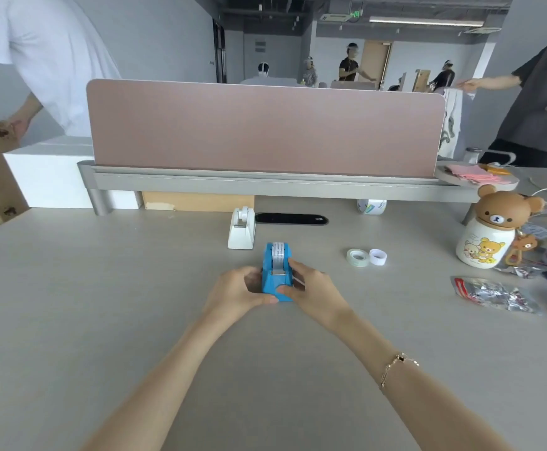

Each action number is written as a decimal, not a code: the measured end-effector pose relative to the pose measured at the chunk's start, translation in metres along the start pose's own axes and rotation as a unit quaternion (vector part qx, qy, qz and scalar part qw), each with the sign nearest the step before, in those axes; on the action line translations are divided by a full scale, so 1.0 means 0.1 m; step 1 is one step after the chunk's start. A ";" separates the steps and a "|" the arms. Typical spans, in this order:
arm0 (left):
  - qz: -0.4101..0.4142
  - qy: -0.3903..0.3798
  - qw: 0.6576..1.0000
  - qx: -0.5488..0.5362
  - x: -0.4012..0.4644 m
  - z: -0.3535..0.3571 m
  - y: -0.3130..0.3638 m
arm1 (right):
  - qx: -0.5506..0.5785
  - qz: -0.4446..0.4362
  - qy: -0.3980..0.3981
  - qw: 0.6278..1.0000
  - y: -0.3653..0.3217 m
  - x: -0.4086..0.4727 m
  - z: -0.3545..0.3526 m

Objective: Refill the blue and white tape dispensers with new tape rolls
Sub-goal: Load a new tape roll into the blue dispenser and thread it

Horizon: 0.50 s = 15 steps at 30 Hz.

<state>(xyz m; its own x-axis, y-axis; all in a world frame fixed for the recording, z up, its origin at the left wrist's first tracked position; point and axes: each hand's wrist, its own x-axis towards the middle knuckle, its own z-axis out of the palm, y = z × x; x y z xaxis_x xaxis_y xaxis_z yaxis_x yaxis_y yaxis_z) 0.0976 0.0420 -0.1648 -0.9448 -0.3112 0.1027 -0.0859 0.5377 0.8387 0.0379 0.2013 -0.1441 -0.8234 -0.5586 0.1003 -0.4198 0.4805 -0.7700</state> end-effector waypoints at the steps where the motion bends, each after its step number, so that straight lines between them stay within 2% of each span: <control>1: -0.012 0.007 1.000 0.005 0.08 0.00 0.01 | -0.005 0.000 0.003 1.000 0.02 0.08 0.00; 5: -0.032 0.030 0.999 0.023 0.34 0.04 0.01 | -0.007 0.021 0.023 1.000 0.05 0.35 0.03; 8: -0.036 0.079 0.995 0.042 0.45 0.11 -0.03 | -0.022 0.020 0.039 0.999 0.09 0.53 0.06; 15: -0.055 0.173 0.980 0.080 0.69 0.30 0.03 | -0.039 0.047 0.021 0.998 0.13 0.94 0.03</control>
<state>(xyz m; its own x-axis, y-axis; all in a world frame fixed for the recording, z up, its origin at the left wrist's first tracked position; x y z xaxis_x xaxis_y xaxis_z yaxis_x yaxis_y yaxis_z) 0.0224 0.0457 -0.1715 -0.7657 -0.6064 0.2143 -0.2567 0.5937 0.7626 -0.0441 0.1533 -0.1463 -0.8752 -0.4803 0.0586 -0.3678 0.5817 -0.7255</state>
